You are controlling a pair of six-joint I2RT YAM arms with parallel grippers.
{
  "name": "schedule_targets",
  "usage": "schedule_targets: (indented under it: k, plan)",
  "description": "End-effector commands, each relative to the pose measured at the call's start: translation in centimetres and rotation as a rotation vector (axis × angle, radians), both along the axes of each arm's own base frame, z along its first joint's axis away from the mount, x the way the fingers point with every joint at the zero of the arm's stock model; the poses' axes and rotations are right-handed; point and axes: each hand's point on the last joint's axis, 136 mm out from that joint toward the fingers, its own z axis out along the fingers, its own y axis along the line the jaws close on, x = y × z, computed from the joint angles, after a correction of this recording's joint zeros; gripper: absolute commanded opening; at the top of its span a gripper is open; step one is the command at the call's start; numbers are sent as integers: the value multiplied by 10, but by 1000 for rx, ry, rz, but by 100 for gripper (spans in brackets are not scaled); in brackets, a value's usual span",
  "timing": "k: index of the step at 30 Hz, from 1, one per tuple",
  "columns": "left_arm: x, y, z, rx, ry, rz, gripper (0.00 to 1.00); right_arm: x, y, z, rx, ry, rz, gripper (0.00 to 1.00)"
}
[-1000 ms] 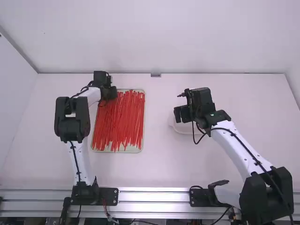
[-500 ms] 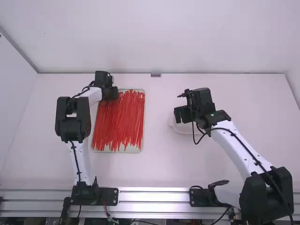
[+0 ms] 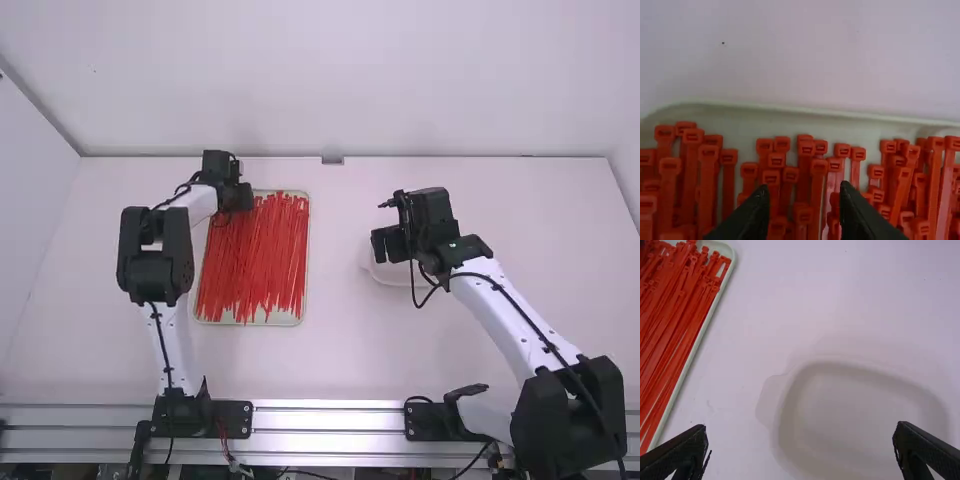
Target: Fasten the cable tie
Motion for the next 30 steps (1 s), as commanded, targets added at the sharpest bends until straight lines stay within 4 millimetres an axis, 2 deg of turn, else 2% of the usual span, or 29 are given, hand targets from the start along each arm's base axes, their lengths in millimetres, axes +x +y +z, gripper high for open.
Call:
schedule_targets:
  k: [1, 12, 18, 23, 30]
  plan:
    - [9, 1, 34, 25, -66, -2, 36, 7, 1, 13, 7, -28, -4, 98]
    - [5, 2, 31, 24, -48, -5, 36, 7, 1, 13, 7, -27, -4, 98]
    - [4, -4, 30, 21, -45, -18, 33, 7, 1, 13, 7, -27, -4, 98]
    - [5, -5, 31, 27, -49, -28, 27, 7, 1, 13, 7, -27, -4, 98]
    - [3, -5, 29, 39, -43, -46, 25, 7, 1, 13, 7, -27, -4, 98]
